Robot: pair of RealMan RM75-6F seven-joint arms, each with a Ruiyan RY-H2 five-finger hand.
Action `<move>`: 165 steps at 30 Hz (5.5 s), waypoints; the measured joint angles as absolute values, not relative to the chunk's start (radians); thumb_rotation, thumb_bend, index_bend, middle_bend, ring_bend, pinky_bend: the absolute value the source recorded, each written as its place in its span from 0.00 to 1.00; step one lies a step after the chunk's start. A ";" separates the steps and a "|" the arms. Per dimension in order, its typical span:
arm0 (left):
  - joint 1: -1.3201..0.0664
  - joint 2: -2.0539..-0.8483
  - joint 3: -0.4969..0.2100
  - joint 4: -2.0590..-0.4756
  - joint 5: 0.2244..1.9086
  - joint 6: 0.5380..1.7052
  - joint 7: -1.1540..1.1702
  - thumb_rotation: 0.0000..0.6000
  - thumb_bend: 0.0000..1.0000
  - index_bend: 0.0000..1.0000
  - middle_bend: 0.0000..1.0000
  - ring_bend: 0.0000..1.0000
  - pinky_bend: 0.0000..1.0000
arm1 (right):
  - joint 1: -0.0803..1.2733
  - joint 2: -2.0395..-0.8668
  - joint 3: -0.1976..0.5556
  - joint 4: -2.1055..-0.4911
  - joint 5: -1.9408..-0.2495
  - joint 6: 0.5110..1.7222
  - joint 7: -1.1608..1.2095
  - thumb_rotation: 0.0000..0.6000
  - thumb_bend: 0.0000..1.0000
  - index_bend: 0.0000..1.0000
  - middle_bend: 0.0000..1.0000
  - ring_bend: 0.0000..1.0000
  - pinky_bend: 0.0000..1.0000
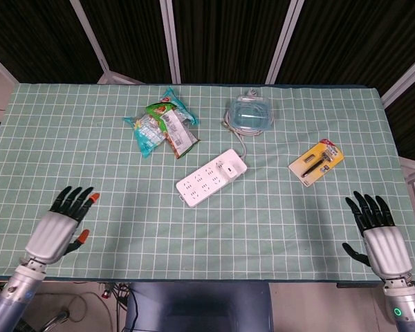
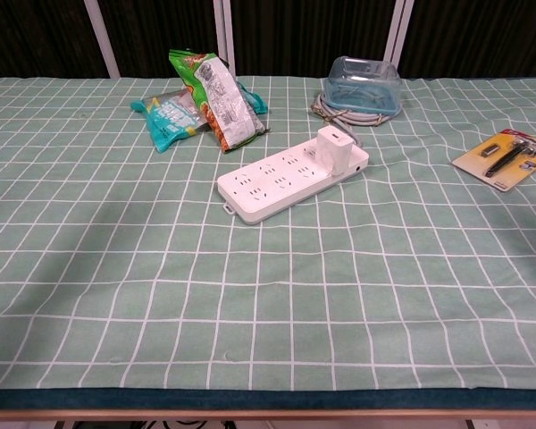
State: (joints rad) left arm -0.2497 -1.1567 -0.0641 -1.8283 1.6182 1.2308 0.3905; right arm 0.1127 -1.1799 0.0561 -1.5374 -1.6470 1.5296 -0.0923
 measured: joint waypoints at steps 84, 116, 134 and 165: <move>-0.853 -1.758 -0.122 -1.336 1.057 0.817 0.609 1.00 0.45 0.07 0.00 0.00 0.05 | 0.967 -1.567 0.234 -1.206 -1.141 0.715 -0.475 1.00 0.23 0.19 0.15 0.15 0.22; -0.869 -1.764 -0.092 -1.316 1.075 0.821 0.562 1.00 0.45 0.07 0.00 0.00 0.05 | 1.018 -1.711 0.213 -0.974 -1.161 0.705 -0.348 1.00 0.27 0.36 0.18 0.16 0.23; -0.870 -1.769 -0.082 -1.306 1.084 0.821 0.543 1.00 0.45 0.07 0.00 0.00 0.05 | 1.014 -1.738 0.202 -0.930 -1.153 0.699 -0.345 1.00 0.54 0.54 0.19 0.16 0.23; -0.858 -1.760 -0.072 -1.341 1.075 0.843 0.558 1.00 0.45 0.07 0.00 0.00 0.05 | 0.969 -1.634 0.249 -1.129 -1.124 0.827 -0.399 1.00 0.59 0.61 0.20 0.16 0.23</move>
